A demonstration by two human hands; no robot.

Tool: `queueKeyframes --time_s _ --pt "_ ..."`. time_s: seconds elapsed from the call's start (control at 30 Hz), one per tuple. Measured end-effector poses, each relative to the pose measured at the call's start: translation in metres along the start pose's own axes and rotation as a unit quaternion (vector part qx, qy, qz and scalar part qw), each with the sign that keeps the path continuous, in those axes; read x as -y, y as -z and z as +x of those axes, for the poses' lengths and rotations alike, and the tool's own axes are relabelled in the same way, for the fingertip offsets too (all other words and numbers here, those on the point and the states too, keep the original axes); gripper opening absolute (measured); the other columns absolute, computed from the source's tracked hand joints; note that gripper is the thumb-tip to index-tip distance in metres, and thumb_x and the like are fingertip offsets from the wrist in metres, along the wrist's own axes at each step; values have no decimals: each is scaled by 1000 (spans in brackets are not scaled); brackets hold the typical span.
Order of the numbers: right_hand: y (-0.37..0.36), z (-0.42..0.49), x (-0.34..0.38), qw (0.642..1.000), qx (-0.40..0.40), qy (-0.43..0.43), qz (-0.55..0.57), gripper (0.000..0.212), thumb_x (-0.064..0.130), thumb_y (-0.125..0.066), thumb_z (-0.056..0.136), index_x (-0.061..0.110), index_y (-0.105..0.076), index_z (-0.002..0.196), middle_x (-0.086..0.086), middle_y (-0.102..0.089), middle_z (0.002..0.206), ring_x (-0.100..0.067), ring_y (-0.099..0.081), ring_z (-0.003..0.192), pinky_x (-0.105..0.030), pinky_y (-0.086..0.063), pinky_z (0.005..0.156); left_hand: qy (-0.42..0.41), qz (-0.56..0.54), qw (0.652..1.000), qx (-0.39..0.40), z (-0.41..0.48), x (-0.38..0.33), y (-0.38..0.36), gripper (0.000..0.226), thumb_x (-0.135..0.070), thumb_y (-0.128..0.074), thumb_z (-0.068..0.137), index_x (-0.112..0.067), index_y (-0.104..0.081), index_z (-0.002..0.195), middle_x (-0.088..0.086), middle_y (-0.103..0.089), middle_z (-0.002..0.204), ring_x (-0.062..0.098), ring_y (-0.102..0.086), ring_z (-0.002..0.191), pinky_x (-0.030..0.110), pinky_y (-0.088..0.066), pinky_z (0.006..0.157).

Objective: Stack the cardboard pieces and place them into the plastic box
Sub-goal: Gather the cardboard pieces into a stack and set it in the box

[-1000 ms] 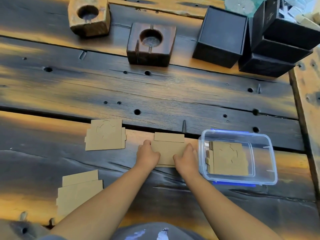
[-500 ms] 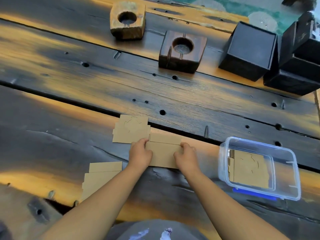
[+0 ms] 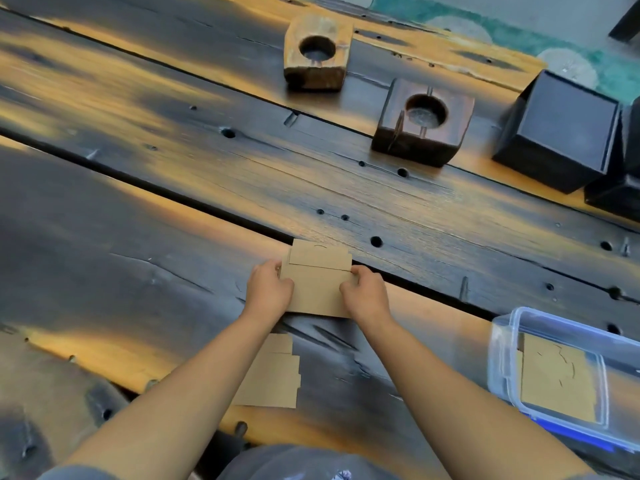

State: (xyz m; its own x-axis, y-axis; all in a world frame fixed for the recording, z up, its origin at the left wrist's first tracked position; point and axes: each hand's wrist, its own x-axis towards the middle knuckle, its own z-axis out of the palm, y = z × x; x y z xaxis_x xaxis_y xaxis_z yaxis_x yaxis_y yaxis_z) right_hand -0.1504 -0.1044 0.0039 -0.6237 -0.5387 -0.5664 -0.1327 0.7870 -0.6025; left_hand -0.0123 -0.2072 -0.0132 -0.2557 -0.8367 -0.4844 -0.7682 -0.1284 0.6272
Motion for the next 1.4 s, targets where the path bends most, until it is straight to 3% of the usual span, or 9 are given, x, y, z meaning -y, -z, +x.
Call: queueKeyframes --time_s 0.1,0.23,0.47,0.63,0.7,0.83,0.93,1.03,1.4 --pt "-8 13 9 1000 -2 -4 3 52 12 -51 86 8 -53 137 -16 -55 134 -30 -59 112 -38 -48 99 -11 0 1000 12 16 -2 7 32 -3 -51 82 -12 -73 104 12 -69 108 31 -62 104 37 -54 83" --pt "-15 25 16 1000 -7 -19 2 51 11 -51 85 9 -53 136 -16 -55 134 -30 -58 115 -35 -46 102 -4 -13 999 51 32 0 9 31 -6 -52 83 -11 -70 108 13 -65 117 31 -62 105 45 -54 93" --pt "-16 38 14 999 -7 -42 -7 51 11 -50 85 10 -55 135 -16 -57 132 -30 -58 116 -38 -47 102 11 -70 991 112 44 8 0 30 -1 -56 82 -10 -70 107 14 -71 110 31 -69 100 43 -57 92" --pt "-15 46 12 999 -21 -48 -5 50 13 -52 84 10 -55 135 -16 -57 132 -30 -60 112 -40 -47 102 38 -64 993 93 50 17 -1 50 -8 -64 85 -14 -55 134 9 -58 127 25 -61 110 38 -50 100" --pt "-13 47 9 998 -29 -57 0 51 12 -53 84 8 -52 135 -17 -55 131 -30 -59 111 -38 -48 99 44 -47 995 77 50 17 0 57 -12 -66 85 -17 -48 139 7 -53 128 21 -57 106 31 -46 93" --pt "-14 48 3 997 -34 -63 -2 53 10 -54 84 7 -47 137 -15 -48 134 -24 -52 97 -27 -40 86 43 -12 994 101 52 8 -2 33 -11 -63 82 -16 -57 115 11 -52 122 29 -58 103 32 -49 88" --pt "-18 47 2 998 -27 -55 -17 50 12 -53 84 12 -49 134 -13 -42 131 -21 -47 90 -27 -38 84 54 0 991 119 53 -1 -7 48 -14 -62 82 -22 -57 129 13 -49 128 33 -56 113 40 -50 102" --pt "-20 47 4 998 -22 -60 -30 53 15 -53 84 14 -49 136 -14 -42 132 -31 -55 109 -34 -45 96 62 2 990 125 54 -7 -11 59 -14 -62 82 -26 -52 139 14 -47 132 33 -48 123 43 -46 108" --pt "-24 32 3 998 0 -61 -16 45 14 -54 82 13 -59 127 -13 -58 126 -27 -61 106 -40 -50 98 77 -54 987 130 31 10 3 46 -12 -60 83 -24 -64 128 12 -60 129 31 -62 111 46 -53 100"
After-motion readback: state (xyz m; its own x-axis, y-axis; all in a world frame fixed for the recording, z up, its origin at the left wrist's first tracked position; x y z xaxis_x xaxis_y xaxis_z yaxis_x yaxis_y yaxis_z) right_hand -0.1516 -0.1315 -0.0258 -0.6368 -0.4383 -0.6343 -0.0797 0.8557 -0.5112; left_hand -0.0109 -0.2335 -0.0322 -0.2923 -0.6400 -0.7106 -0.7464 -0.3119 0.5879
